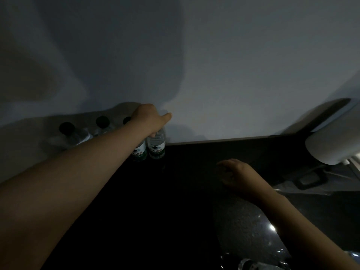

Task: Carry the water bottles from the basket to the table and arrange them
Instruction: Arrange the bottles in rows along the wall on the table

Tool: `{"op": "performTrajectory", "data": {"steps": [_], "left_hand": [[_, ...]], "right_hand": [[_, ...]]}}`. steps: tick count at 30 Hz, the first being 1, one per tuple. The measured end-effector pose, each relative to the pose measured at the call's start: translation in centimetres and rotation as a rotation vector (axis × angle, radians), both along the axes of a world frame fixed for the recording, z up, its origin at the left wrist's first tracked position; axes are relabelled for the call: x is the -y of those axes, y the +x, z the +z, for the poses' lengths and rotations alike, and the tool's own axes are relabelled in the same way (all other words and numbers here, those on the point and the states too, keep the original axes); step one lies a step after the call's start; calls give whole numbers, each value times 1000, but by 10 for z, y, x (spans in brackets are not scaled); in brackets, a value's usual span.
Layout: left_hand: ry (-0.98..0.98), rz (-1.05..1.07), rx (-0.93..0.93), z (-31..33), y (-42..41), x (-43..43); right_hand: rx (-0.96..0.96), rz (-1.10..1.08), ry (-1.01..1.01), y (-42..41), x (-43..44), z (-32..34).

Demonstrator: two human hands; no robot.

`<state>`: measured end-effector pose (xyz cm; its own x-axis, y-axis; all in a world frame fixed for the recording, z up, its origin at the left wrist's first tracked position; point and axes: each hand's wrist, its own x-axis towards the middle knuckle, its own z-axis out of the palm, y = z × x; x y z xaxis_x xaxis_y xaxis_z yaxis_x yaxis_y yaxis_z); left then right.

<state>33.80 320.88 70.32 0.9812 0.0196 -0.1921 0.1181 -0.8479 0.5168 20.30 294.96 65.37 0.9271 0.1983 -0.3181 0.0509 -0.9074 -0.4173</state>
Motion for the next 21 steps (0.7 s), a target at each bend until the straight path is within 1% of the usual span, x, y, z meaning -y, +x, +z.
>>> {"op": "performTrajectory", "data": {"steps": [4,6,9,12,14,18,21], "left_hand": [[176,-95,63,10,-16,-1],[194,-125,107,15,-30,-3],[165,-185,156,21,-55,-7],[76,-242,153,22,-84,-11],[63,-287,158,21,-103,-12],[6,-352,113,23,-144,-9],[14,-433,86,26,-175,-3]], "right_hand": [[4,-10,-12,-9,-3,10],[7,-15,-28,-17,-4,17],[17,-21,-47,-30,-6,27],[31,-18,-50,-42,-9,35],[33,-13,-61,-52,-10,40],[61,-21,-75,-76,-13,53],[66,-16,-110,-102,-15,65]]}}
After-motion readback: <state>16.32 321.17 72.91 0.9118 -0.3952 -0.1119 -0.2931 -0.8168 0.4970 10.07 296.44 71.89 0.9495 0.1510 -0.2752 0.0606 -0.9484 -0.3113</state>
